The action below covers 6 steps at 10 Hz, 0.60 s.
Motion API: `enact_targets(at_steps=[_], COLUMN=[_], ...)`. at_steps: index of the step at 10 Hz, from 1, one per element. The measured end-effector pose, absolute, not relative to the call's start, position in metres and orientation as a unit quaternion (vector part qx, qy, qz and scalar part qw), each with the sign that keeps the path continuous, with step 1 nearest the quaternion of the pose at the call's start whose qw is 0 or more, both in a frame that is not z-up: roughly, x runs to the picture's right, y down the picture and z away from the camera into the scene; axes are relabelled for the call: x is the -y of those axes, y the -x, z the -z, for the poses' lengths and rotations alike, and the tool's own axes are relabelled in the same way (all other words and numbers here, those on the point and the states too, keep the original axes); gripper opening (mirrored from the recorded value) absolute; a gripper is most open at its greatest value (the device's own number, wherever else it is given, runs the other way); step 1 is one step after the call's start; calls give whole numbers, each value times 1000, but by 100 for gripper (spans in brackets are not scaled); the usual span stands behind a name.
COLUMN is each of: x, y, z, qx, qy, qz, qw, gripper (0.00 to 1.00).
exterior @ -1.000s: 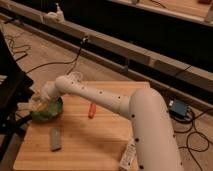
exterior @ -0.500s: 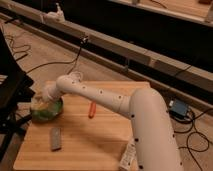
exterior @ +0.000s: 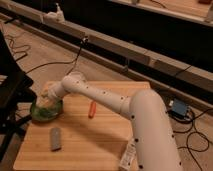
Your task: Place the white sponge in the ceramic bowl
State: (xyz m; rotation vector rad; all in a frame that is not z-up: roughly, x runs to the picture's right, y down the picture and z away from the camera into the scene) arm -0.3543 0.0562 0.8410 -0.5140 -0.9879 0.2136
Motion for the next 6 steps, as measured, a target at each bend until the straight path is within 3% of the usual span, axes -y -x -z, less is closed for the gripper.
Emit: enact_targets(at_steps=[1, 6], x=[-59, -64], y=[358, 362], z=[-841, -847], qx=[475, 480], qy=[246, 252], qz=[-105, -114], qw=[839, 832], gripper=[79, 80])
